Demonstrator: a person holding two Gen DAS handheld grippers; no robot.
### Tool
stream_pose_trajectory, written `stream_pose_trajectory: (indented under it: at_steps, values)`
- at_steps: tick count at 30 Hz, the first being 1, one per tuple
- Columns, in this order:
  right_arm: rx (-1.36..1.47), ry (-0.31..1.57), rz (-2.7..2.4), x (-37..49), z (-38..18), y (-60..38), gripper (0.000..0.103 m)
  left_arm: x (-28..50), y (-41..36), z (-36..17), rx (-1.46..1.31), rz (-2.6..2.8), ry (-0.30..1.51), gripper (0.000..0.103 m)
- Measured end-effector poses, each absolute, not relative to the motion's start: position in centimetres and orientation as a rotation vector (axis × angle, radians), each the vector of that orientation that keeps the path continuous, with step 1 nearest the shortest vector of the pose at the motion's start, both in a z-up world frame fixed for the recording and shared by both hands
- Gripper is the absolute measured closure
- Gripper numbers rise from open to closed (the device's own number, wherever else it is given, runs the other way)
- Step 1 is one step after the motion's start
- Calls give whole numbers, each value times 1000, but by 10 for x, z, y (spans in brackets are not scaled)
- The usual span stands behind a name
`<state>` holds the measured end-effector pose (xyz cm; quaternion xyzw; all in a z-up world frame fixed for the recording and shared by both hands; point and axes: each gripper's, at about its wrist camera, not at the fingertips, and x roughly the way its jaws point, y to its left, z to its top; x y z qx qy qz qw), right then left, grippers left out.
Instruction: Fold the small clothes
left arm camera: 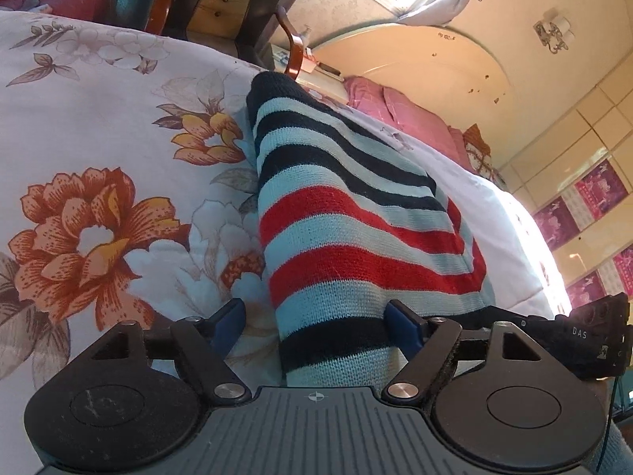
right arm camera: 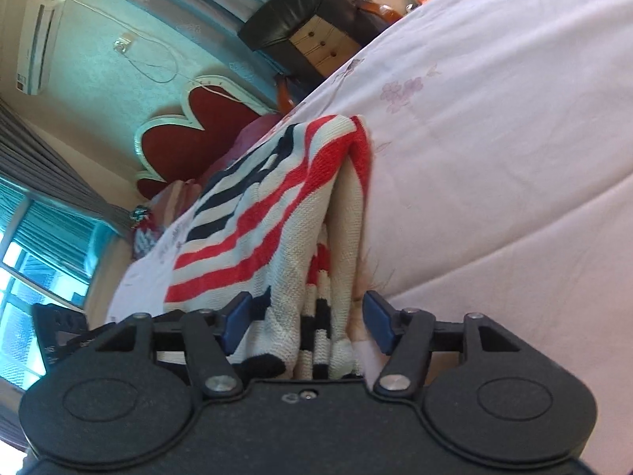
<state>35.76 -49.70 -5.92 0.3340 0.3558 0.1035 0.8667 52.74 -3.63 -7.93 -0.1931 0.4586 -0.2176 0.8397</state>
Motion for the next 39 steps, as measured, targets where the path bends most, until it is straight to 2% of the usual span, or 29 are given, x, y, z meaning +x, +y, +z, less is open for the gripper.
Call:
stream_pose_trajectory:
  at_steps: [2, 10, 13, 15, 17, 19, 23, 26, 32, 39]
  values:
    - [694, 757, 237, 367, -60, -493, 42, 531, -42, -80, -384, -476, 969, 23]
    - [678, 715, 254, 386, -60, -484, 42, 540, -61, -79, -307, -522, 958, 24]
    - [646, 718, 252, 388, -58, -480, 38, 540, -65, -79, -298, -532, 943, 25]
    - [607, 726, 233, 388, -55, -476, 43, 540, -65, -79, -306, -539, 935, 30]
    - [550, 725, 198, 387, -53, -470, 60, 538, -63, -78, -315, -543, 927, 39]
    - [542, 714, 198, 384, -51, -465, 65, 536, -62, -74, -312, -546, 918, 45]
    - [500, 677, 176, 373, -37, -452, 69, 527, -57, -63, -295, -567, 893, 55]
    - [454, 650, 166, 365, -22, -436, 70, 518, -47, -56, -305, -596, 883, 57]
    - [370, 644, 172, 353, 0, -377, 70, 485, 12, -38, -318, -607, 864, 57]
    - [383, 637, 247, 363, -6, -270, 70, 445, 129, -19, -277, -529, 861, 57]
